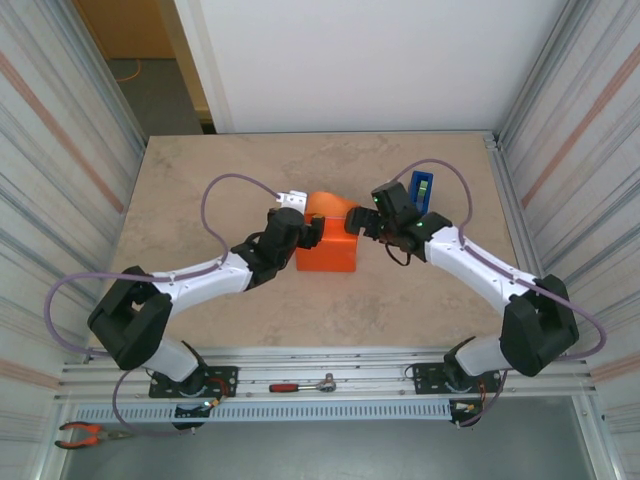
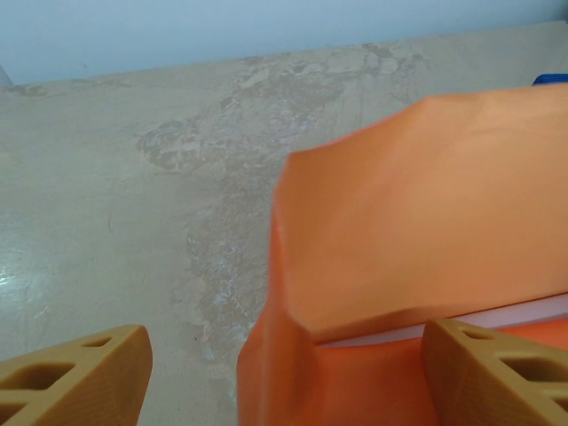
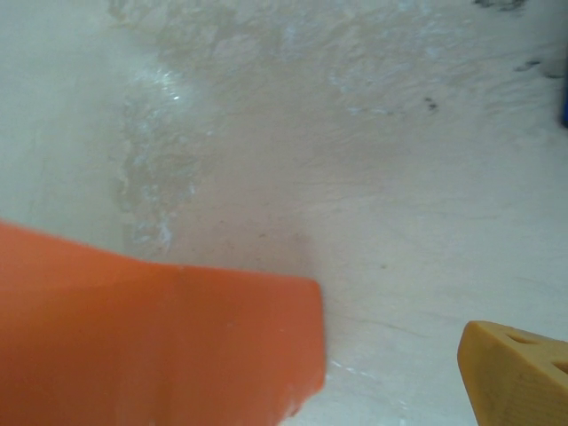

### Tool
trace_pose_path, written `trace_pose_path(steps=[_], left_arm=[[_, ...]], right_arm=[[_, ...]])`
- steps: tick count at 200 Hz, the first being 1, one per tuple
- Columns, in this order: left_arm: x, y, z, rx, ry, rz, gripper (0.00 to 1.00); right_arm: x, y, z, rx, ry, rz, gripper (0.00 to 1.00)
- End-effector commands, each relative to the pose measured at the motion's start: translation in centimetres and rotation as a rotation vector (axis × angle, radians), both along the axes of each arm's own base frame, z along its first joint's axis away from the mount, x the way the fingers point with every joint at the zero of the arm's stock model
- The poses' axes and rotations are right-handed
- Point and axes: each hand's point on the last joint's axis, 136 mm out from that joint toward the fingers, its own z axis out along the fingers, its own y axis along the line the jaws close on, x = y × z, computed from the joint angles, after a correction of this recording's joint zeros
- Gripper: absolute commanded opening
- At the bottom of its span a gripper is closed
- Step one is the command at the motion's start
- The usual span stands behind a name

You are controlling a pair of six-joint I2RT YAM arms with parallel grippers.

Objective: Wrap the gift box in paper
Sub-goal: Fold the wrapping paper for the gift box.

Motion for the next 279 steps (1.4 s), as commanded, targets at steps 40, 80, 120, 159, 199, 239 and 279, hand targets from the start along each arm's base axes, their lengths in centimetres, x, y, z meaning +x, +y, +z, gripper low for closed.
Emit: trace_pose_path(steps=[40, 80, 120, 159, 199, 239, 279], left_arm=[[-0.3, 0.7, -1.6, 0.037, 0.027, 0.043, 0.79], [-0.3, 0.5, -1.6, 0.036, 0.028, 0.038, 0.79], [-0.3, 0.5, -1.7, 0.035, 0.028, 0.037, 0.79], [-0.3, 0.5, -1.9, 0.038, 0.031, 0.037, 0.79], [-0.3, 0.5, -2.1, 0.033, 0.036, 0.039, 0.79], [-0.5, 0.4, -2.2, 0.032, 0.037, 0.037, 0.79], [-0.4, 0.3, -2.2, 0.029, 0.034, 0.037, 0.79]], right_arm=[[-0.6, 0.0, 3.8, 0.045, -0.001, 0.063, 0.99], [-1.0, 1.6, 4.2, 0.088, 0.012, 0.110, 0.95], [-1.5, 3.2, 2.9, 0.063, 0.048, 0.154, 0.87], [-1.1, 3.7, 1.4, 0.036, 0.080, 0.166, 0.67], [-0.7, 4.0, 1.6, 0.022, 0.076, 0.187, 0.23], [-0.3, 4.0, 2.2, 0.006, 0.080, 0.197, 0.59], [0.4, 3.5, 3.0, 0.025, 0.075, 0.193, 0.37]])
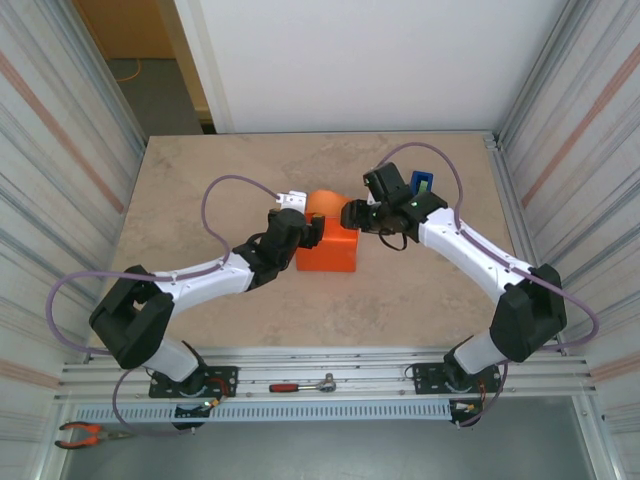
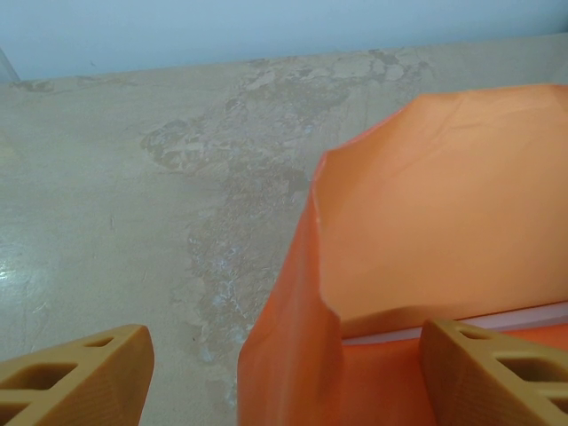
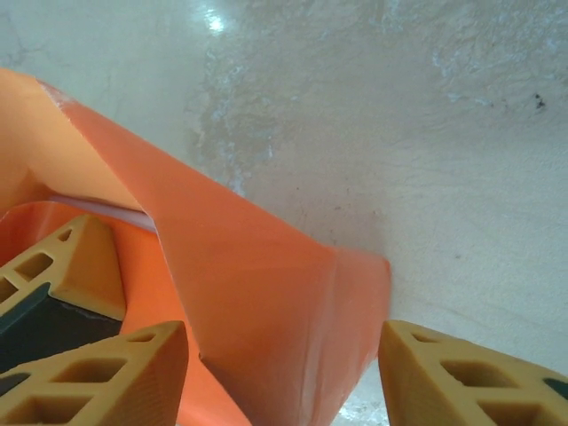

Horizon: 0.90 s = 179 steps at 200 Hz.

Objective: Wrap the gift box in paper
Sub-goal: Fold the wrapping paper for the gift box.

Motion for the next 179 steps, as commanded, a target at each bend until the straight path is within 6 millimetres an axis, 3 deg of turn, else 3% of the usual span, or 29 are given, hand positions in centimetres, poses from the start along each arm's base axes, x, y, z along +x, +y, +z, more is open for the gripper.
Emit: trace_pose_path(steps=[1, 21, 40, 43, 53, 58, 75, 85, 98, 126, 130, 143, 148, 156, 167, 179], left_arm=[[-0.4, 0.4, -2.1, 0.049, 0.038, 0.014, 0.79], [-0.4, 0.4, -2.2, 0.048, 0.040, 0.014, 0.79], [-0.4, 0.3, -2.2, 0.048, 0.039, 0.014, 0.79], [-0.4, 0.3, -2.2, 0.047, 0.039, 0.013, 0.79], [-0.3, 0.3, -2.2, 0.047, 0.038, 0.014, 0.79], [-0.3, 0.3, -2.2, 0.048, 0.038, 0.015, 0.79], [-0.4, 0.3, -2.3, 0.048, 0.039, 0.015, 0.79], [-0.4, 0.3, -2.4, 0.048, 0.040, 0.015, 0.79], [-0.4, 0.4, -2.4, 0.046, 0.041, 0.017, 0.79], [-0.5, 0.4, -2.5, 0.047, 0.041, 0.018, 0.79], [-0.5, 0.4, -2.5, 0.047, 0.041, 0.019, 0.79], [-0.5, 0.5, -2.5, 0.047, 0.040, 0.019, 0.79], [-0.4, 0.5, -2.6, 0.047, 0.041, 0.020, 0.79], [-0.4, 0.5, -2.5, 0.045, 0.040, 0.020, 0.78], [-0.4, 0.5, -2.5, 0.045, 0.038, 0.020, 0.79], [-0.4, 0.4, -2.5, 0.046, 0.037, 0.018, 0.79]], right_arm=[[0.4, -0.3, 0.5, -0.003, 0.005, 0.012, 0.35], [0.6, -0.2, 0.8, 0.002, 0.002, 0.021, 0.00], [0.7, 0.0, 1.1, 0.004, 0.002, 0.030, 0.00], [0.7, -0.1, 1.2, 0.003, 0.003, 0.029, 0.03], [0.8, -0.1, 1.4, 0.004, 0.000, 0.030, 0.34], [0.8, -0.1, 1.6, 0.004, -0.001, 0.030, 0.45], [1.0, -0.1, 1.8, 0.005, 0.001, 0.029, 0.49], [1.1, 0.0, 2.0, 0.011, 0.000, 0.032, 0.39], [1.3, 0.0, 2.0, 0.012, 0.002, 0.032, 0.00], [1.6, 0.4, 2.3, 0.015, 0.000, 0.041, 0.00], [1.6, 0.4, 2.4, 0.014, 0.000, 0.041, 0.06], [1.8, 0.4, 2.5, 0.009, 0.003, 0.040, 0.54], [1.9, 0.4, 2.5, 0.007, 0.004, 0.040, 0.60], [1.9, 0.5, 2.6, 0.007, 0.007, 0.042, 0.61], [2.0, 0.7, 2.6, 0.010, 0.008, 0.049, 0.53], [2.1, 0.9, 2.7, 0.018, 0.004, 0.053, 0.20]])
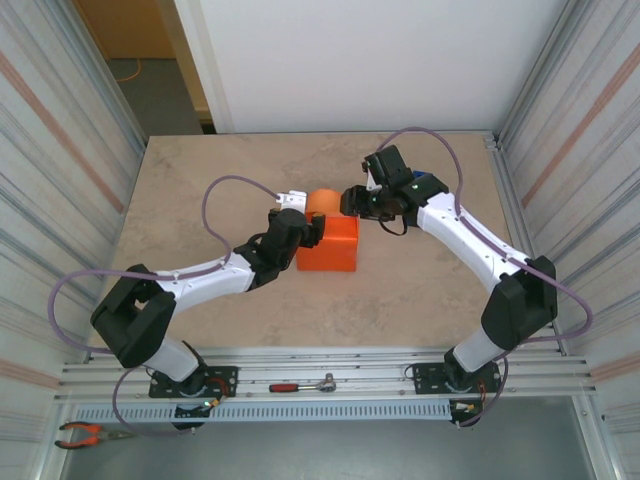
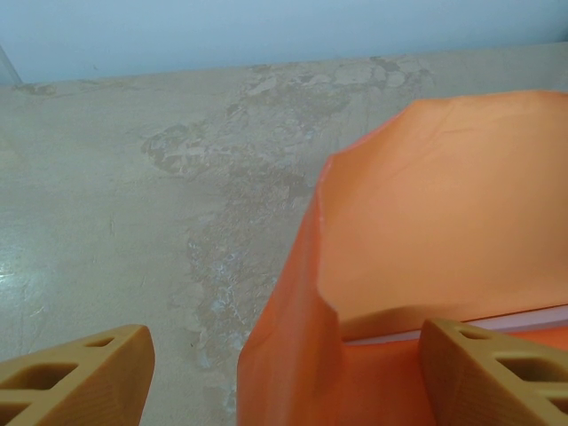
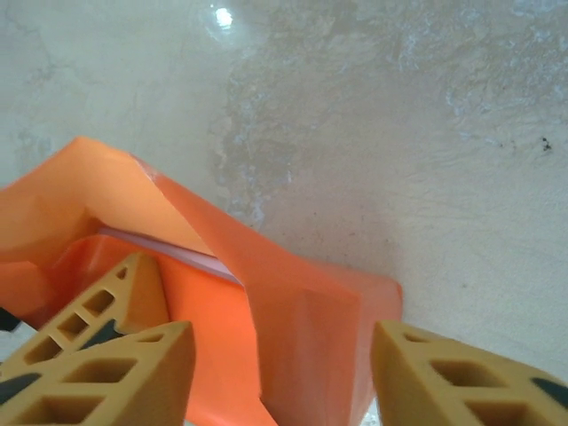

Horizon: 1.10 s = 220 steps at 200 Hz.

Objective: Wrap the gift box in paper
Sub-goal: Fold the wrapping paper for the gift box.

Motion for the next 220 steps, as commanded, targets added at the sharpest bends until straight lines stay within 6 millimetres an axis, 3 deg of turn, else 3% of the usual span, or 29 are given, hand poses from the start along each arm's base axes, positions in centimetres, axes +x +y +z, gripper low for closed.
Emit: trace_pose_path(steps=[1, 7, 37, 45, 52, 62, 74, 165, 220], left_arm=[[-0.6, 0.5, -2.5, 0.056, 0.048, 0.010, 0.79], [-0.6, 0.5, -2.5, 0.055, 0.048, 0.010, 0.79], [-0.6, 0.5, -2.5, 0.057, 0.047, 0.008, 0.78], [-0.6, 0.5, -2.5, 0.057, 0.046, 0.008, 0.79], [-0.6, 0.5, -2.5, 0.057, 0.045, 0.009, 0.79], [-0.6, 0.5, -2.5, 0.055, 0.046, 0.007, 0.78], [-0.6, 0.4, -2.5, 0.054, 0.045, 0.007, 0.78], [-0.5, 0.3, -2.0, 0.053, 0.042, 0.000, 0.79], [-0.3, 0.8, 2.0, -0.031, 0.131, -0.060, 0.83]], right_arm=[[0.2, 0.2, 0.4, 0.004, 0.004, 0.016, 0.18], [0.2, 0.2, 0.5, 0.006, 0.001, 0.017, 0.00], [0.2, 0.4, 0.8, 0.012, -0.005, 0.029, 0.00], [0.2, 0.3, 1.0, 0.012, -0.011, 0.028, 0.23], [0.1, 0.2, 1.1, 0.009, -0.014, 0.024, 0.54], [-0.1, -0.1, 1.2, 0.001, -0.018, 0.014, 0.81], [-0.4, -0.4, 0.8, -0.016, -0.020, 0.004, 0.92], [-2.0, -1.1, -5.5, -0.036, 0.082, -0.070, 0.95], [-2.7, -2.1, -7.5, -0.067, 0.116, -0.098, 0.94]])
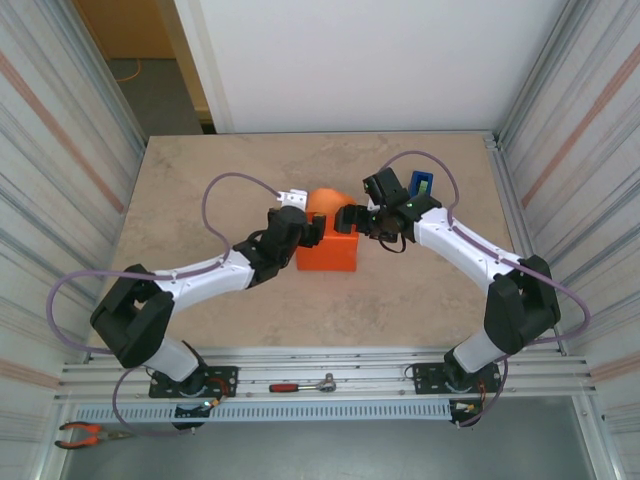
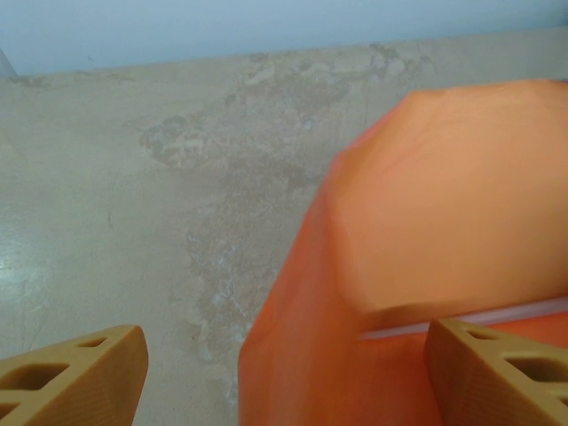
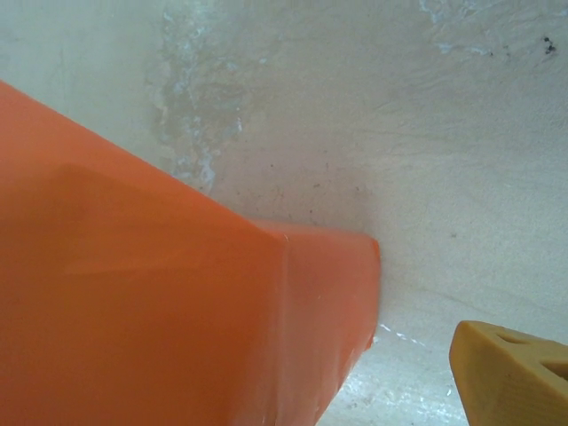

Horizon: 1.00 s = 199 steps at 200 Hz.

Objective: Wrap the gift box in paper
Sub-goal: Fold the wrapping paper for the gift box.

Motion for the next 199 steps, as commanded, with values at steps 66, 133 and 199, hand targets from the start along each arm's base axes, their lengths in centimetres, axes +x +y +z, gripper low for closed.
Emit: trace_pose_path(steps=[66, 133, 199], left_arm=[[-2.0, 2.1, 7.6, -0.155, 0.275, -0.226, 0.81], [-3.2, 0.8, 7.1, -0.083, 0.345, -0.312, 0.79], [-1.5, -0.1, 4.1, -0.005, 0.306, -0.262, 0.67]], right_arm=[[-1.0, -1.6, -2.5, -0.064, 0.046, -0.051, 0.93], [-1.6, -1.7, -3.4, -0.079, 0.064, -0.054, 0.93], [-2.1, -1.9, -3.9, -0.094, 0.073, -0.053, 0.93]])
